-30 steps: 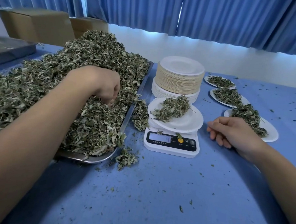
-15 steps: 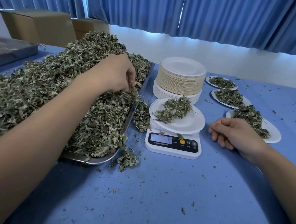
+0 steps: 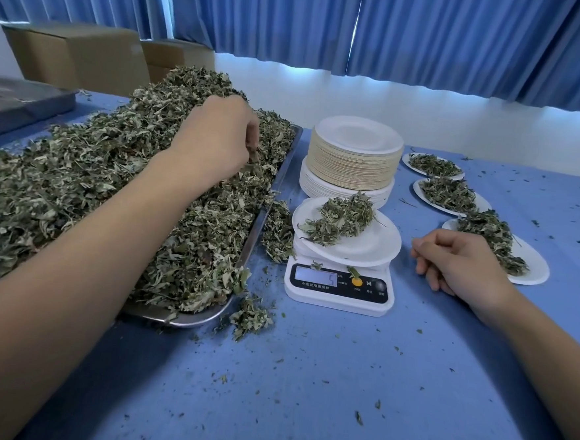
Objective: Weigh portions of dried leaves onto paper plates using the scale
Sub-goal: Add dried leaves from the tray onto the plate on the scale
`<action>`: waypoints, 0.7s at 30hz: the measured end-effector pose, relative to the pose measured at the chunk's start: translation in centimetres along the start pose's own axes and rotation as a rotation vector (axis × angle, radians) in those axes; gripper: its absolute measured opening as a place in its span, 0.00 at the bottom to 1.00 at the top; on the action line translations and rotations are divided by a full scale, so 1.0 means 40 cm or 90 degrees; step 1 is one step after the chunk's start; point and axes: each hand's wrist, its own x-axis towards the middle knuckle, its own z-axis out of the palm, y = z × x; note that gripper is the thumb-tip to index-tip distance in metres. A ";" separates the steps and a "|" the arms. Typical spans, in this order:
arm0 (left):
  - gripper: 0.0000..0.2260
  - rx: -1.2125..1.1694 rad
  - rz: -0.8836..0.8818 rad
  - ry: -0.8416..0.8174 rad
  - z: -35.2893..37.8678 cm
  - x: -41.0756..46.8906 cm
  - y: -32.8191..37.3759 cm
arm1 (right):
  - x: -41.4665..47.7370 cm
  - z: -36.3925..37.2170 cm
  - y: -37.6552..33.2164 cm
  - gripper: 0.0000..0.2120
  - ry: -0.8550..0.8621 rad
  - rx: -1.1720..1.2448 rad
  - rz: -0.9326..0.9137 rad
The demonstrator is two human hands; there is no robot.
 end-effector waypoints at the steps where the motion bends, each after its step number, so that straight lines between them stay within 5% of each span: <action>1: 0.13 0.011 0.001 -0.022 0.000 -0.003 0.003 | 0.000 0.001 0.000 0.13 0.003 0.003 -0.004; 4: 0.11 0.045 0.001 -0.077 0.002 -0.018 0.012 | 0.000 0.003 -0.001 0.13 0.008 0.006 -0.018; 13: 0.13 -0.088 0.142 0.127 -0.065 -0.083 0.141 | 0.004 0.008 0.000 0.13 -0.009 0.008 -0.035; 21: 0.11 -0.180 0.291 -0.067 0.028 -0.078 0.294 | -0.002 0.009 -0.005 0.15 -0.029 -0.022 -0.043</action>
